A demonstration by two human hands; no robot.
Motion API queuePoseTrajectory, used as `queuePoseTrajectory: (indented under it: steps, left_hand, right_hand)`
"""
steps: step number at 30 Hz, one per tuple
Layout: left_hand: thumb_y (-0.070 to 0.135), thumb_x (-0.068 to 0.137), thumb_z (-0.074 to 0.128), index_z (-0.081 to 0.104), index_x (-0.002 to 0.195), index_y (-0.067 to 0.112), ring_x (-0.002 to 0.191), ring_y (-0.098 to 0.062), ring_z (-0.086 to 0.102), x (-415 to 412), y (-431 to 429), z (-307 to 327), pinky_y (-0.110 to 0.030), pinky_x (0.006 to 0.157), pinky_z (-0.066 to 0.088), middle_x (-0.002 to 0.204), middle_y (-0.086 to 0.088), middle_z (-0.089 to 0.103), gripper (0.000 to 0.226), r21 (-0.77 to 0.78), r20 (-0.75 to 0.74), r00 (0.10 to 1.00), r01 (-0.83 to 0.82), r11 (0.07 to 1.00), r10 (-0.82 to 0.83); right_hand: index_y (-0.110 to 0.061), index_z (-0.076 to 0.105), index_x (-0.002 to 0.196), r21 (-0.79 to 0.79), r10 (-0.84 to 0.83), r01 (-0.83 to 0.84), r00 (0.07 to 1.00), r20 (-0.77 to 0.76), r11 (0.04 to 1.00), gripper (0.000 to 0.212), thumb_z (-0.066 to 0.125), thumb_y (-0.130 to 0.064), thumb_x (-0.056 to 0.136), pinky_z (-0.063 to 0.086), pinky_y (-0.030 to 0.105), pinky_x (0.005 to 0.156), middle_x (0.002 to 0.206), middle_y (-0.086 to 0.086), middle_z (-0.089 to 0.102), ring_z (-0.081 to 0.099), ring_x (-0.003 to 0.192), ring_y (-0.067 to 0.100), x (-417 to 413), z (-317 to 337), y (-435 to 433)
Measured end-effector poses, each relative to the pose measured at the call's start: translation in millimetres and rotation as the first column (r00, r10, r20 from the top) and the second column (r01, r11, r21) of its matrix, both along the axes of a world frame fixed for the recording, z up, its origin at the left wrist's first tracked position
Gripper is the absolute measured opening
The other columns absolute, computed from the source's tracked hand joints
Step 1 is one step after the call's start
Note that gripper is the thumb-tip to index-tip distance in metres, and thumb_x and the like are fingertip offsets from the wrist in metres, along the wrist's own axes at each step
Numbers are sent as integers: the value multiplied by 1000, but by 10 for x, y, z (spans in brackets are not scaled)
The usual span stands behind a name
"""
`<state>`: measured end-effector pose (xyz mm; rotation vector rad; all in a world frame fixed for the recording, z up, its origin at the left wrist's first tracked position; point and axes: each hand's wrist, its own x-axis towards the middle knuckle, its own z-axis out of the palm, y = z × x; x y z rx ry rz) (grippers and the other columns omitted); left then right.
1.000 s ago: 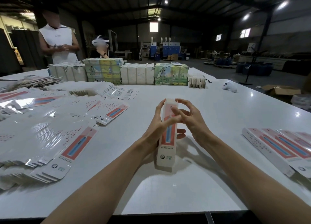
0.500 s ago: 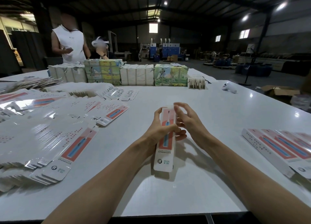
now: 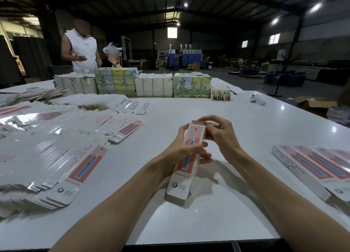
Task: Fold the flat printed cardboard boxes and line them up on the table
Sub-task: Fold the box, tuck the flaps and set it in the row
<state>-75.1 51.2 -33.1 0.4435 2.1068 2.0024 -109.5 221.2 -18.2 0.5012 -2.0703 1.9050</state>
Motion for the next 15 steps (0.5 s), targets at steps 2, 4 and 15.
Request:
queuePoseTrajectory:
  steps: [2, 4, 15]
  left_hand:
    - [14, 84, 83, 23, 150, 43, 97, -30, 78, 15, -7, 17, -41, 83, 65, 121, -12, 66, 94, -31, -1, 1000, -15, 999, 15]
    - [24, 77, 82, 24, 148, 44, 93, -26, 79, 30, -13, 31, -34, 77, 65, 119, -10, 66, 94, -65, -13, 1000, -21, 998, 20]
    - [13, 83, 83, 19, 140, 52, 87, -35, 79, 36, -41, 37, -44, 80, 66, 120, -18, 63, 93, -105, -11, 1000, 9, 994, -10]
  right_hand:
    - [-9, 76, 105, -44, 65, -64, 997, 35, 997, 24, 53, -7, 102, 65, 38, 75, 103, 6, 79, 78, 97, 32, -8, 23, 21]
    - [-6, 76, 102, -108, 128, -119, 988, 87, 987, 22, 58, -19, 103, 65, 40, 76, 106, 12, 78, 78, 98, 33, -2, 39, 27]
    - [2, 78, 108, -250, 175, -97, 934, 312, 963, 18, 71, -11, 97, 63, 37, 69, 105, 20, 77, 78, 93, 30, -22, 108, 86]
